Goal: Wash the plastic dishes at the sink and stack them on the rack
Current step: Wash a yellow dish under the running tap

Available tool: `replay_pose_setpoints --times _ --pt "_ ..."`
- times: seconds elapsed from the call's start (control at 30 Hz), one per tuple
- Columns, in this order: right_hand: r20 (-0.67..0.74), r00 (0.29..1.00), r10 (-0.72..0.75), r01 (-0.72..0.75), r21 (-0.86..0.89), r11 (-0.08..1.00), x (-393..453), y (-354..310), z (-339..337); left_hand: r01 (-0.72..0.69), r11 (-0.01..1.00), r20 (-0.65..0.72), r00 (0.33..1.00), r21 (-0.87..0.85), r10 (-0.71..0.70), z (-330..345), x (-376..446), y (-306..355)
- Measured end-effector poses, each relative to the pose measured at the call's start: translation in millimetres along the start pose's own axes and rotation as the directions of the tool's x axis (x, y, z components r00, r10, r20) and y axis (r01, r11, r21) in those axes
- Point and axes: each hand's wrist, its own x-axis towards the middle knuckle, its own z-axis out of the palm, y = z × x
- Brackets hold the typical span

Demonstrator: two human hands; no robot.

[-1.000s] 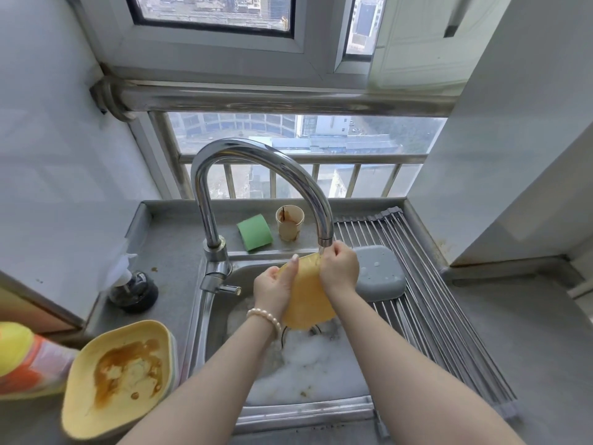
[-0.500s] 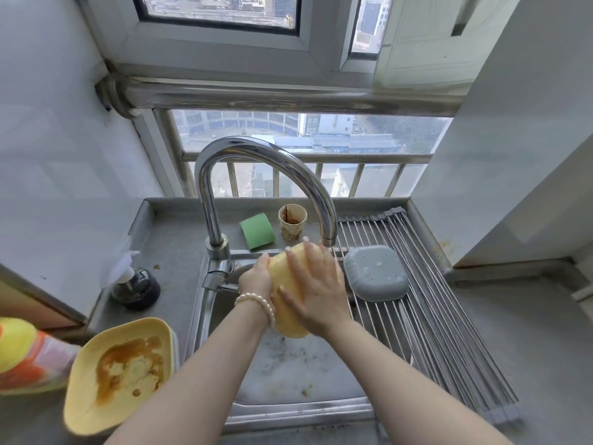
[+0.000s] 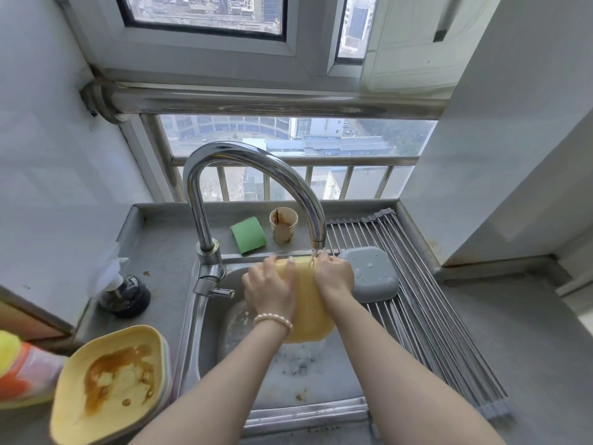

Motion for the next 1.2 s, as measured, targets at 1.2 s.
replay_pose_setpoints --times 1.2 --pt "0.061 0.995 0.077 -0.090 0.234 0.968 -7.4 -9.0 -22.4 0.269 0.761 0.368 0.929 -0.590 -0.044 -29.6 31.6 -3.5"
